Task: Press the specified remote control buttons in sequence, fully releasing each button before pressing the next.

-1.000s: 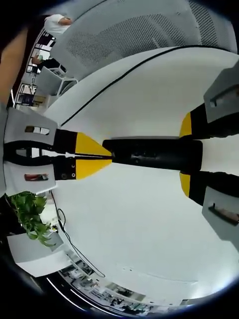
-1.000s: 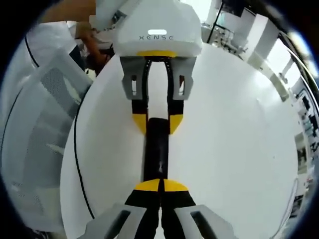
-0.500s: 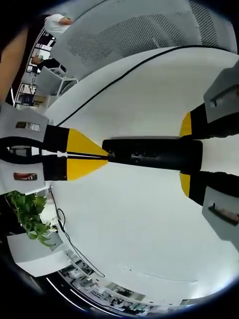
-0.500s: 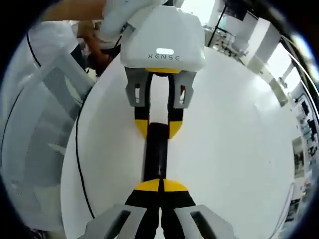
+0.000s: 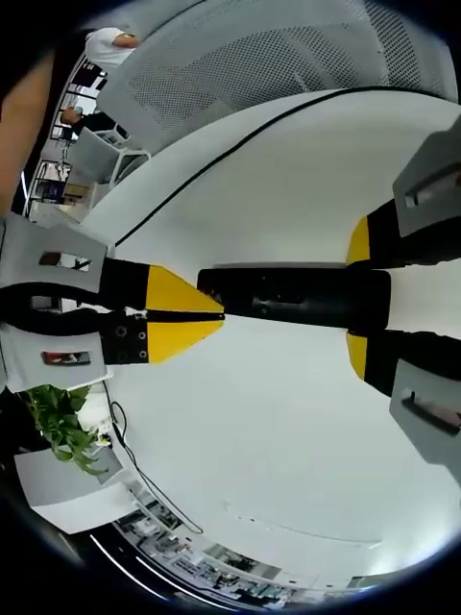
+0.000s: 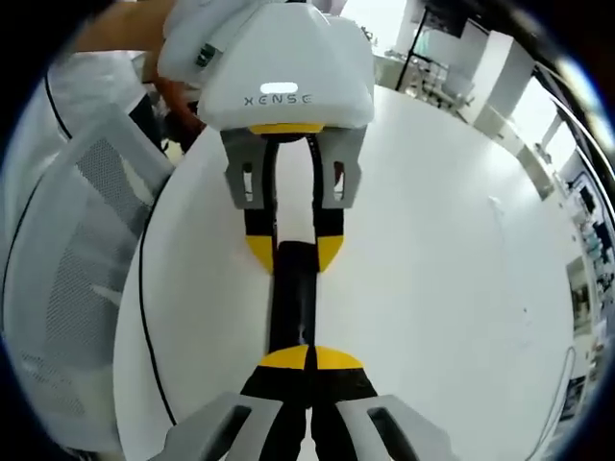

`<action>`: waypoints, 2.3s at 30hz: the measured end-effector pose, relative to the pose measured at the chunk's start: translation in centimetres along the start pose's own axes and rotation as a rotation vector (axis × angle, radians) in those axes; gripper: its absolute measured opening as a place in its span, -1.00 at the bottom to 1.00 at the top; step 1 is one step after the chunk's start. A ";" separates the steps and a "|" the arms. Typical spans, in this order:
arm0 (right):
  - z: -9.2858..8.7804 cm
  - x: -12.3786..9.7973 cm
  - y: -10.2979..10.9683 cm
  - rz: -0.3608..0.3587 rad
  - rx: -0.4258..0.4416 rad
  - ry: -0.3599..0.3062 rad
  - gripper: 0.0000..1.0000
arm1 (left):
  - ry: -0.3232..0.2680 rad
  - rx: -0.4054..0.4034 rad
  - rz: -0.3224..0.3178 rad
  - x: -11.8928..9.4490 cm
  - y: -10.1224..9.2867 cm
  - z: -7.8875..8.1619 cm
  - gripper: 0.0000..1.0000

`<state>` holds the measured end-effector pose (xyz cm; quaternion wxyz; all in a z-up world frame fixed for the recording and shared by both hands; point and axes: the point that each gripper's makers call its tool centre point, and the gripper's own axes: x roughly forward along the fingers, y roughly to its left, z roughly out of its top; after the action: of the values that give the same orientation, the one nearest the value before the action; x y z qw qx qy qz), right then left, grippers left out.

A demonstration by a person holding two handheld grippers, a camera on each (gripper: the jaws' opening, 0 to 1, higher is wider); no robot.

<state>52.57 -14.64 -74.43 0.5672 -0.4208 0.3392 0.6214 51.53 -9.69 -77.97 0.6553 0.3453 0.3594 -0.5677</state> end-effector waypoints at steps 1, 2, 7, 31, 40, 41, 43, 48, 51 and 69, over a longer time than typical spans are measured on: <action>-0.1 0.1 0.0 0.004 0.003 0.000 -1.00 | 0.000 0.001 0.000 0.0 0.0 0.0 -0.53; -0.2 0.2 -0.1 0.012 0.009 0.000 -1.00 | 0.000 0.002 0.000 0.0 0.0 0.0 -0.53; -0.4 0.7 -0.6 0.027 0.029 0.000 -1.00 | -0.004 -0.001 -0.002 0.0 -0.1 0.1 -0.53; 0.0 2.4 0.1 0.100 0.019 0.020 -1.00 | -0.012 -0.004 0.009 -0.2 -0.1 0.2 -0.53; -0.1 2.7 0.4 0.113 0.013 0.030 -1.00 | -0.016 -0.003 0.009 -0.1 0.0 0.2 -0.53; -0.1 2.7 0.3 0.113 0.013 0.030 -1.00 | -0.017 -0.004 0.009 -0.1 0.0 0.2 -0.53; -0.1 2.7 0.3 0.114 0.012 0.032 -1.00 | -0.017 -0.003 0.009 -0.1 0.0 0.2 -0.53; -0.1 2.7 0.3 0.122 0.009 0.037 -1.00 | -0.018 -0.006 0.008 -0.1 0.0 0.2 -0.53; -0.2 2.8 0.3 0.127 0.004 0.043 -1.00 | -0.013 -0.012 0.008 -0.1 0.0 0.2 -0.53; -0.2 2.9 0.4 0.133 -0.017 0.080 -1.00 | -0.018 -0.024 0.015 -0.2 0.0 0.1 -0.53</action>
<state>52.24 -13.69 -77.20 0.5070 -0.4266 0.3834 0.6435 51.53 -9.66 -77.80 0.6668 0.3347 0.3578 -0.5615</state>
